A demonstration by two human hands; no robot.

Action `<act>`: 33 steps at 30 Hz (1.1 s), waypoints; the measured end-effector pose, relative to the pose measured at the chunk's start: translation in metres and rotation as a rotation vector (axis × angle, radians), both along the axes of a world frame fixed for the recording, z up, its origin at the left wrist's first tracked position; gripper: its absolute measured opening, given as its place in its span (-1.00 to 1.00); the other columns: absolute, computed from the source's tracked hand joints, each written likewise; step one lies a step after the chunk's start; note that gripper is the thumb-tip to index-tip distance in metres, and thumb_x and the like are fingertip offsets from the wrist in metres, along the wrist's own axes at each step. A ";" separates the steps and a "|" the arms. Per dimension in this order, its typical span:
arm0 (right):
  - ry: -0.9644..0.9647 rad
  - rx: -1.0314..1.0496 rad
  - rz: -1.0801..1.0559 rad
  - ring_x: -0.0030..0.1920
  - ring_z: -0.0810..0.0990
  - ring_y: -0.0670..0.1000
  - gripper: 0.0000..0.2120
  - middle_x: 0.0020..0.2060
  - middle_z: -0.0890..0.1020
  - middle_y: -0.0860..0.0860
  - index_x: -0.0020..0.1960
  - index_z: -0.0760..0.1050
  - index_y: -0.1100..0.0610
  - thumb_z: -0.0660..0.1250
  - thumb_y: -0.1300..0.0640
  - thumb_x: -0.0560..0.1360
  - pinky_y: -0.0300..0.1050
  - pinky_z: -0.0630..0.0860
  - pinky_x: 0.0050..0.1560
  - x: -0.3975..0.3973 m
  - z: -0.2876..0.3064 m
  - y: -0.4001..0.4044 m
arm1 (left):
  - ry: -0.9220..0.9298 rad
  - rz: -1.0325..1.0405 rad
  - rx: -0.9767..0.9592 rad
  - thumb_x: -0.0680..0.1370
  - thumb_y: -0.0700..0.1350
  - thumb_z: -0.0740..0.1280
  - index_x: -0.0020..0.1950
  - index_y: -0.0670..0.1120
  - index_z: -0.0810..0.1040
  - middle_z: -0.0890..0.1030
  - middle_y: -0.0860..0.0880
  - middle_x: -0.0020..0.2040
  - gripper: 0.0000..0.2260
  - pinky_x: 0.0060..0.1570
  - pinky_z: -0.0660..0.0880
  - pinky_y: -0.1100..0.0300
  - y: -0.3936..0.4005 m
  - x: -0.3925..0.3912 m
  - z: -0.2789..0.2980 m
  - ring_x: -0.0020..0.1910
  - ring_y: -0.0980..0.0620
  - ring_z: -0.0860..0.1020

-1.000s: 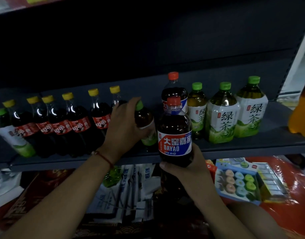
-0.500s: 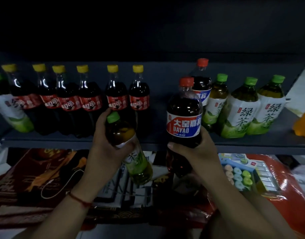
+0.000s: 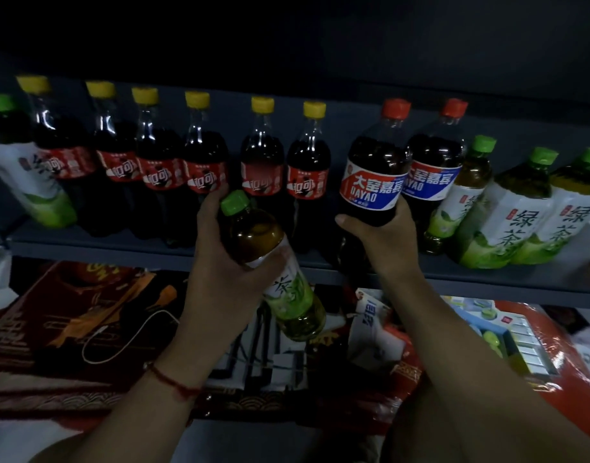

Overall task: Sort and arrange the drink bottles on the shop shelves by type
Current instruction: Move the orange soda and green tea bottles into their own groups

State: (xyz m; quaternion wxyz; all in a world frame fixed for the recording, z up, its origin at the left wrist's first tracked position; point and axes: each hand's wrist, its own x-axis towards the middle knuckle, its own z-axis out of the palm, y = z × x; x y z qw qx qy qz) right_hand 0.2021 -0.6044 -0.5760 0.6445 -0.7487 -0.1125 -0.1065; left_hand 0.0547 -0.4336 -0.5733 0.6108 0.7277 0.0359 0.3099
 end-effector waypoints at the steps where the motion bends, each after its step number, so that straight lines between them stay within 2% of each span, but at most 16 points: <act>1: -0.005 0.004 -0.013 0.05 0.59 -0.21 -0.30 0.08 0.63 -0.09 0.33 0.41 0.10 0.62 0.17 0.26 -0.34 0.53 0.04 0.003 -0.002 0.002 | 0.000 0.006 -0.007 0.46 -0.23 0.50 0.54 0.12 0.17 0.51 0.17 0.23 -0.22 0.05 0.58 0.31 0.001 0.000 0.000 0.15 0.25 0.58; 6: -0.047 -0.012 -0.016 0.10 0.52 -0.33 -0.26 0.15 0.57 -0.13 0.41 0.33 0.08 0.58 0.16 0.32 -0.50 0.44 0.06 0.017 -0.010 0.011 | 0.005 0.035 -0.043 0.46 -0.27 0.49 0.53 0.11 0.19 0.53 0.20 0.17 -0.23 -0.02 0.56 0.37 0.005 0.000 -0.002 0.12 0.26 0.59; 9: -0.054 -0.016 -0.007 0.17 0.53 -0.23 -0.26 0.19 0.57 -0.12 0.43 0.31 0.06 0.57 0.16 0.34 -0.38 0.45 0.15 0.021 -0.013 0.014 | 0.018 0.035 -0.067 0.46 -0.29 0.49 0.53 0.12 0.19 0.57 0.30 0.11 -0.22 -0.02 0.58 0.34 0.006 0.001 -0.005 0.12 0.26 0.60; 12: -0.031 -0.020 0.010 0.19 0.52 -0.21 -0.28 0.19 0.56 -0.14 0.43 0.30 0.05 0.55 0.16 0.37 -0.34 0.43 0.14 0.014 -0.010 0.012 | 0.025 0.031 -0.084 0.46 -0.29 0.49 0.53 0.13 0.20 0.58 0.34 0.08 -0.22 -0.05 0.58 0.33 0.005 0.001 -0.004 0.11 0.26 0.60; 15: -0.027 0.007 0.038 0.11 0.48 -0.41 -0.38 0.14 0.53 -0.26 0.39 0.32 0.00 0.50 0.17 0.42 -0.49 0.40 0.07 -0.010 -0.001 0.008 | 0.011 0.036 -0.092 0.45 -0.28 0.50 0.51 0.13 0.22 0.58 0.25 0.11 -0.24 0.01 0.61 0.22 0.005 0.001 -0.002 0.13 0.18 0.61; 17: -0.035 -0.035 0.055 0.03 0.39 -0.57 -0.49 0.10 0.42 -0.40 0.31 0.32 -0.14 0.45 0.15 0.47 -0.62 0.33 -0.01 -0.037 0.008 0.005 | -0.005 0.057 -0.089 0.44 -0.26 0.51 0.50 0.12 0.24 0.56 0.16 0.15 -0.26 0.03 0.61 0.21 0.004 -0.001 0.003 0.12 0.18 0.61; 19: 0.034 -0.170 0.178 0.07 0.37 -0.53 -0.58 0.13 0.40 -0.38 0.26 0.34 -0.23 0.41 0.04 0.50 -0.56 0.30 0.08 -0.066 0.015 0.003 | -0.018 0.081 -0.112 0.43 -0.23 0.52 0.49 0.12 0.24 0.56 0.10 0.17 -0.25 0.06 0.62 0.16 0.001 -0.005 0.011 0.10 0.19 0.61; 21: 0.134 -0.375 0.415 0.24 0.36 -0.30 -0.50 0.25 0.39 -0.26 0.39 0.31 -0.19 0.39 -0.09 0.50 -0.36 0.31 0.21 -0.095 0.023 0.001 | -0.028 0.106 -0.160 0.41 -0.14 0.54 0.48 0.15 0.24 0.55 0.09 0.19 -0.25 0.10 0.61 0.09 -0.002 -0.009 0.019 0.10 0.20 0.61; 22: 0.139 -0.441 0.525 0.26 0.40 -0.25 -0.47 0.27 0.41 -0.25 0.41 0.29 -0.20 0.38 -0.12 0.49 -0.33 0.34 0.21 -0.106 0.026 -0.001 | -0.032 0.113 -0.183 0.38 -0.07 0.54 0.47 0.18 0.25 0.55 0.08 0.21 -0.24 0.12 0.61 0.04 -0.003 -0.010 0.024 0.12 0.18 0.60; 24: 0.061 -0.457 0.617 0.19 0.48 -0.33 -0.51 0.18 0.50 -0.31 0.34 0.31 -0.27 0.41 -0.07 0.49 -0.42 0.41 0.13 -0.118 0.033 -0.007 | -0.051 0.112 -0.198 0.33 0.03 0.54 0.46 0.22 0.27 0.54 0.08 0.24 -0.24 0.14 0.60 -0.03 -0.008 -0.014 0.037 0.16 0.12 0.60; 26: -0.018 -0.468 0.567 0.12 0.49 -0.37 -0.48 0.12 0.51 -0.32 0.35 0.33 -0.20 0.45 -0.02 0.47 -0.48 0.42 0.07 -0.122 0.048 -0.015 | -0.087 0.087 -0.184 0.34 0.01 0.54 0.47 0.20 0.27 0.53 0.13 0.22 -0.24 0.08 0.62 0.06 -0.014 -0.019 0.055 0.14 0.18 0.60; 29: -0.110 -0.489 0.485 0.11 0.51 -0.32 -0.47 0.10 0.55 -0.26 0.33 0.36 -0.16 0.48 -0.01 0.43 -0.47 0.46 0.03 -0.125 0.078 -0.025 | -0.148 0.047 -0.056 0.40 -0.05 0.55 0.47 0.16 0.25 0.50 0.17 0.18 -0.26 -0.06 0.59 0.33 -0.022 -0.025 0.089 0.08 0.32 0.58; 33: -0.170 -0.522 0.447 0.05 0.53 -0.34 -0.35 0.09 0.55 -0.31 0.34 0.30 -0.21 0.53 -0.07 0.36 -0.50 0.48 -0.05 -0.133 0.131 -0.037 | -0.199 -0.009 0.153 0.37 0.13 0.57 0.52 0.21 0.19 0.47 0.13 0.26 -0.18 -0.01 0.57 0.34 -0.026 -0.037 0.154 0.15 0.29 0.55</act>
